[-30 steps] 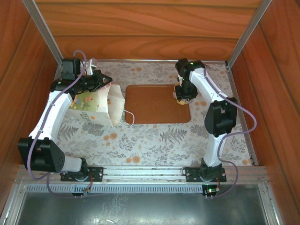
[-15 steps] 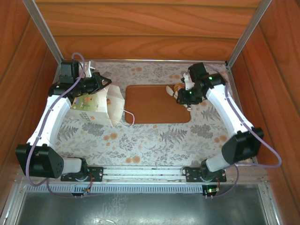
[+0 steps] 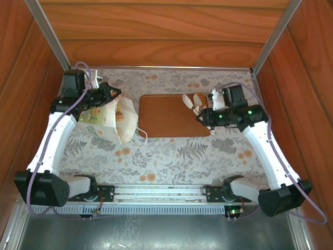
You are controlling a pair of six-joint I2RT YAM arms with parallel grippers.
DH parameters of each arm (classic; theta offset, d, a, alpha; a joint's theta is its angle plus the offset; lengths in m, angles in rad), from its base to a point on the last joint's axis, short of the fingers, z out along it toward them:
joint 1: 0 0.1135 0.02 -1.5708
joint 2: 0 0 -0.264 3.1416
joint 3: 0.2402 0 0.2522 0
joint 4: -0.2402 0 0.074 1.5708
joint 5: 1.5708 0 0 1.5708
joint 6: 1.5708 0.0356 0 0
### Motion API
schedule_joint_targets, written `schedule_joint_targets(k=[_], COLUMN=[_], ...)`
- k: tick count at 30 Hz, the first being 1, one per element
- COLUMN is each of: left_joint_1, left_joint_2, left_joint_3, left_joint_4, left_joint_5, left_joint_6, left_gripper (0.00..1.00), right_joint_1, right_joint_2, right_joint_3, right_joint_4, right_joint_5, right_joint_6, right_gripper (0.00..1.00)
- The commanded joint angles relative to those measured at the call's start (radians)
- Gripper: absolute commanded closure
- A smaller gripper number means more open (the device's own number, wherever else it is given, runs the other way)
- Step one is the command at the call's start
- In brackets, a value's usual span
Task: Take the fake bread out of the paper bag
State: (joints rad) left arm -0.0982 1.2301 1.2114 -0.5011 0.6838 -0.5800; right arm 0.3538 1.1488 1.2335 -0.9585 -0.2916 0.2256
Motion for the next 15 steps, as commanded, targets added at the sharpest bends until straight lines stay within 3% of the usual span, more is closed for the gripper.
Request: schedule_joint_targets(k=[1, 7, 15], left_joint_1=[0.011, 0.015, 0.017], left_joint_2=[-0.028, -0.034, -0.033], left_joint_3=[-0.004, -0.002, 0.001], left_joint_4=[-0.006, -0.020, -0.035], left_joint_5=[-0.004, -0.013, -0.023], left_joint_6=[0.011, 0.020, 0.031], left_gripper=[1.00, 1.00, 1.00], right_joint_1=[0.042, 0.271, 0.539], right_joint_2=[-0.013, 0.029, 0.221], right_joint_3=[-0.059, -0.111, -0.037], right_joint_4=[0.087, 0.172, 0.298], right_joint_5=[-0.175, -0.172, -0.029], right_joint_6=[0.023, 0.021, -0.099], right_gripper=[0.57, 0.57, 0.56])
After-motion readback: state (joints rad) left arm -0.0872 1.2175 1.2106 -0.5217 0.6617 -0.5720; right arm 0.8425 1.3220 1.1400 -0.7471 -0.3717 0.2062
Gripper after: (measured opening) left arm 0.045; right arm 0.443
